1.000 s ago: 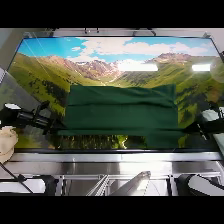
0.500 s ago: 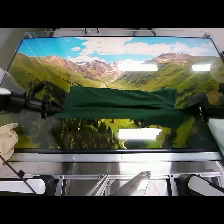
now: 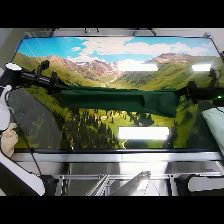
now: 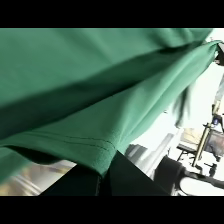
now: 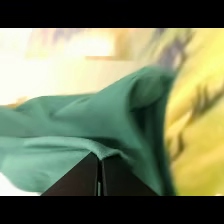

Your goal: Fold the shirts.

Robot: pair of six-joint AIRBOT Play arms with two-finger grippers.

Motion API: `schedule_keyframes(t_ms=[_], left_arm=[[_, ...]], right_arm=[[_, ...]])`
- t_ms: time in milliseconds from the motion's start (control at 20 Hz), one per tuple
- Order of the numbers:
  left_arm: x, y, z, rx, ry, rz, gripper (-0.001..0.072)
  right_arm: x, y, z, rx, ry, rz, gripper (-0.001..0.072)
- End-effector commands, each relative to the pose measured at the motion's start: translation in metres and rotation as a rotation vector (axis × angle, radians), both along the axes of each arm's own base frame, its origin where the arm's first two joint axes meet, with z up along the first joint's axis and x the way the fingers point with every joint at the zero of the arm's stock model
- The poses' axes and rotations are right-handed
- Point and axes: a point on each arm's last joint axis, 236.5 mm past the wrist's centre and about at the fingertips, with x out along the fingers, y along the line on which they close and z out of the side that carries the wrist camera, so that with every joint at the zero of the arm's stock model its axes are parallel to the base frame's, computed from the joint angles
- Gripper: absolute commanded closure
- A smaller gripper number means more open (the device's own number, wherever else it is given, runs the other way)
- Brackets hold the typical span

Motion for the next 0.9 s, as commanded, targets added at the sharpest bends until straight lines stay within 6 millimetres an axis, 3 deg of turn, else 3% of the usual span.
schedule_keyframes(t_ms=[0, 50, 100, 150, 200, 300, 350, 500, 550, 700, 750, 800, 850], left_arm=[[0.014, 0.009, -0.036, 0.048, 0.038, -0.019, 0.0691], [0.013, 0.010, -0.033, 0.041, 0.040, -0.041, 0.0447], [0.012, 0.011, -0.026, 0.037, 0.036, -0.061, 0.0200], [0.015, 0.012, -0.016, 0.042, 0.013, -0.072, -0.0006], [0.019, 0.012, -0.005, 0.041, -0.019, -0.079, -0.0005], [0.027, 0.015, 0.013, 0.060, -0.076, -0.072, -0.0005], [0.030, 0.015, 0.018, 0.067, -0.095, -0.061, -0.0005], [0.021, 0.000, 0.021, 0.059, -0.078, -0.076, 0.0004], [0.014, -0.009, 0.017, 0.055, -0.058, -0.087, 0.0055], [0.001, -0.040, 0.010, 0.047, -0.028, -0.145, 0.0324], [0.001, -0.053, 0.009, 0.052, -0.039, -0.164, 0.0354], [0.004, -0.067, 0.008, 0.058, -0.057, -0.173, 0.0354], [0.007, -0.084, 0.006, 0.068, -0.079, -0.181, 0.0354]], right_arm=[[0.010, 0.008, -0.029, -0.052, -0.017, 0.073, 0.0689], [0.005, 0.013, -0.024, -0.046, -0.032, 0.115, 0.0623], [0.001, 0.014, -0.014, -0.040, -0.052, 0.153, 0.0389], [-0.005, 0.009, -0.003, -0.048, -0.059, 0.181, 0.0295], [-0.011, -0.003, 0.002, -0.088, -0.056, 0.193, 0.0292], [-0.020, -0.035, -0.005, -0.151, 0.031, 0.119, 0.0025], [-0.027, -0.039, -0.014, -0.139, 0.080, 0.106, 0.0022], [-0.038, -0.012, -0.035, -0.018, 0.158, 0.162, 0.0022], [-0.038, 0.001, -0.041, 0.019, 0.173, 0.181, 0.0023], [-0.030, 0.046, -0.052, 0.079, 0.180, 0.234, 0.0025], [-0.026, 0.061, -0.052, 0.098, 0.172, 0.249, 0.0066], [-0.022, 0.074, -0.051, 0.109, 0.155, 0.261, 0.0185], [-0.017, 0.085, -0.049, 0.110, 0.134, 0.270, 0.0351]])
